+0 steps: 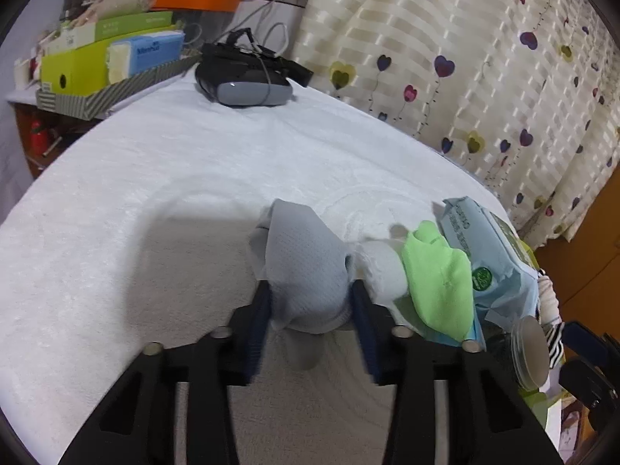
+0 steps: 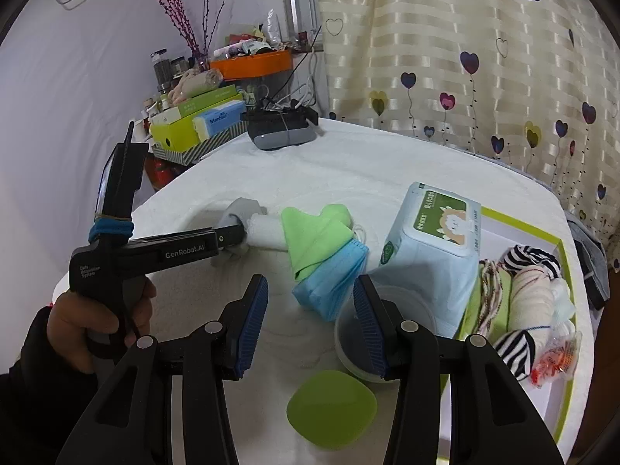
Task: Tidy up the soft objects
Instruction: 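Grasp the grey sock with the left tool, then grasp the green cloth with the right tool, then carry grey sock in left tool while right tool carries green cloth to box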
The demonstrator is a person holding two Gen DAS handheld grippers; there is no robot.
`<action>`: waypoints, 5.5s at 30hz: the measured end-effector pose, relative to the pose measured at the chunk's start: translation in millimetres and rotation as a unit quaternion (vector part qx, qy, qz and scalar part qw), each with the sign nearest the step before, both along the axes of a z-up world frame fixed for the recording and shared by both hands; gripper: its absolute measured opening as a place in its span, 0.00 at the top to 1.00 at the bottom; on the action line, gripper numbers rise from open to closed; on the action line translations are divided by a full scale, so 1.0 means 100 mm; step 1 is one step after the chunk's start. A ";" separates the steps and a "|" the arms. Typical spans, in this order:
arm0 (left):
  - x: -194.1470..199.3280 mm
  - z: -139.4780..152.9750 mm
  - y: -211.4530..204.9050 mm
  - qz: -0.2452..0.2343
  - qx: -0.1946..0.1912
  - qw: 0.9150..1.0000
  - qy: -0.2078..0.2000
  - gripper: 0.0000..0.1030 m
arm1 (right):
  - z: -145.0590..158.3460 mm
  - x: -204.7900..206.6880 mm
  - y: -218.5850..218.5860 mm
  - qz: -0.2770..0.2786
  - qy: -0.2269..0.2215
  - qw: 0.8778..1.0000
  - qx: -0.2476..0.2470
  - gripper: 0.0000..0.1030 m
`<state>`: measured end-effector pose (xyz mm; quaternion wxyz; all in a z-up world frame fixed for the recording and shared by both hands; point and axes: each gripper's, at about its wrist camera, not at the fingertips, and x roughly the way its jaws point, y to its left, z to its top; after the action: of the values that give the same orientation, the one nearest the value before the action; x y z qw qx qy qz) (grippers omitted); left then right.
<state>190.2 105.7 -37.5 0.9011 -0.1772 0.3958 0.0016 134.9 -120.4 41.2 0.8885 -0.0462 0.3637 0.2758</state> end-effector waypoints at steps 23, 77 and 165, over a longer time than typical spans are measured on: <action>-0.77 0.19 0.17 0.008 -0.018 0.999 -0.038 0.81 | -0.18 0.59 0.63 0.044 0.031 0.990 -0.130 0.54; -1.41 0.82 -0.63 -0.062 0.014 0.991 -0.120 0.80 | 0.40 -0.45 -0.03 0.047 -0.034 0.998 -0.005 0.87; -1.48 1.04 -2.27 -0.213 0.046 0.967 -0.131 0.80 | 0.41 -0.84 -1.43 -0.071 -0.049 0.995 0.055 0.87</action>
<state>42.5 -121.3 66.2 0.9320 -0.0462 0.3020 -0.1952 51.3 -263.8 82.6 0.9237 0.0149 0.3066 0.2291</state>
